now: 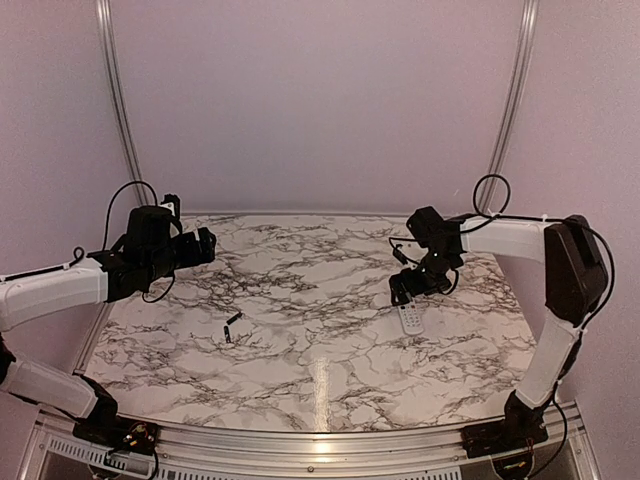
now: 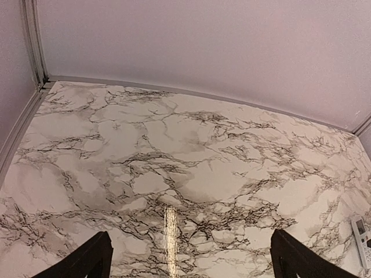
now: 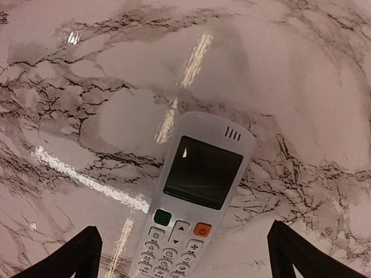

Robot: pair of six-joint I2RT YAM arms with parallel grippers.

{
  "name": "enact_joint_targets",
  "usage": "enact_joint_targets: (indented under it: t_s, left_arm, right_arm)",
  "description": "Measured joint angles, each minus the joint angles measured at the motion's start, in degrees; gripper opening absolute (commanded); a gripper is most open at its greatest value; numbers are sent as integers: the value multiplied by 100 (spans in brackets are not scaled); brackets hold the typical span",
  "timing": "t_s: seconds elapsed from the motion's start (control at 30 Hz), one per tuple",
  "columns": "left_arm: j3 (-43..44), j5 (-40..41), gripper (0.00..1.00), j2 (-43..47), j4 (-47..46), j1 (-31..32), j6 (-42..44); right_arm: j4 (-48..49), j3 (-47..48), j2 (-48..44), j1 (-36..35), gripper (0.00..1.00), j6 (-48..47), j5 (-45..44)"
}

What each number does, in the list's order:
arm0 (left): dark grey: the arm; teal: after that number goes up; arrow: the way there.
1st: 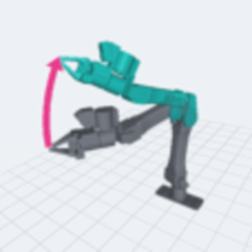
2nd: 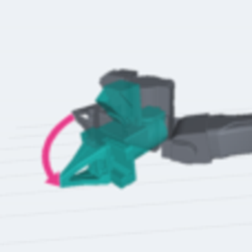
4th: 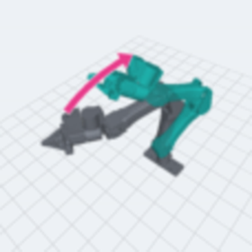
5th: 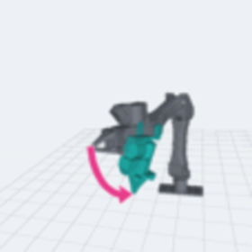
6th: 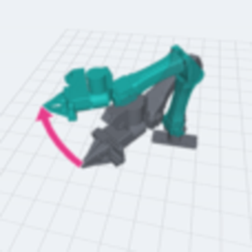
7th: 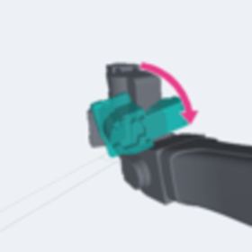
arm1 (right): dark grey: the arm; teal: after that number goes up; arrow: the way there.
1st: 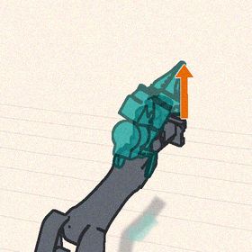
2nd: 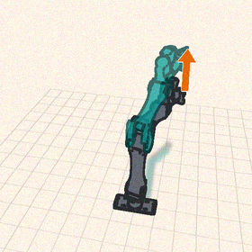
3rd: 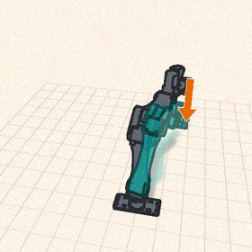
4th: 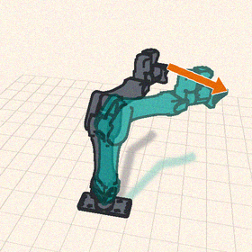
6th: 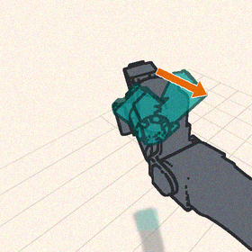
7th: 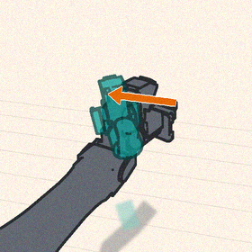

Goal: Load the batteries into the remote control
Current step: Pick up the remote control from the center of the board.

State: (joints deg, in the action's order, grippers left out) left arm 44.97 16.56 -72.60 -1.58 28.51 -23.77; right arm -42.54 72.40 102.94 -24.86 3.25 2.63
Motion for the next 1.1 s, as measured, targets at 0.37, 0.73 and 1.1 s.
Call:
enact_joint_targets:
  t_s: [0.37, 0.73, 1.1]
  left_arm:
    - [-52, 28, 99, 2, -7, 0, -35]
    - [-118, 44, 99, 44, -61, 0, -66]
    - [-435, -114, 99, 275, -313, 0, 26]
  right_arm:
    - [-254, 391, 555, 0, 84, 17, -24]
    - [-332, 474, 935, -2, 60, 24, -105]
    - [-238, 605, 984, -2, 33, 125, 297]
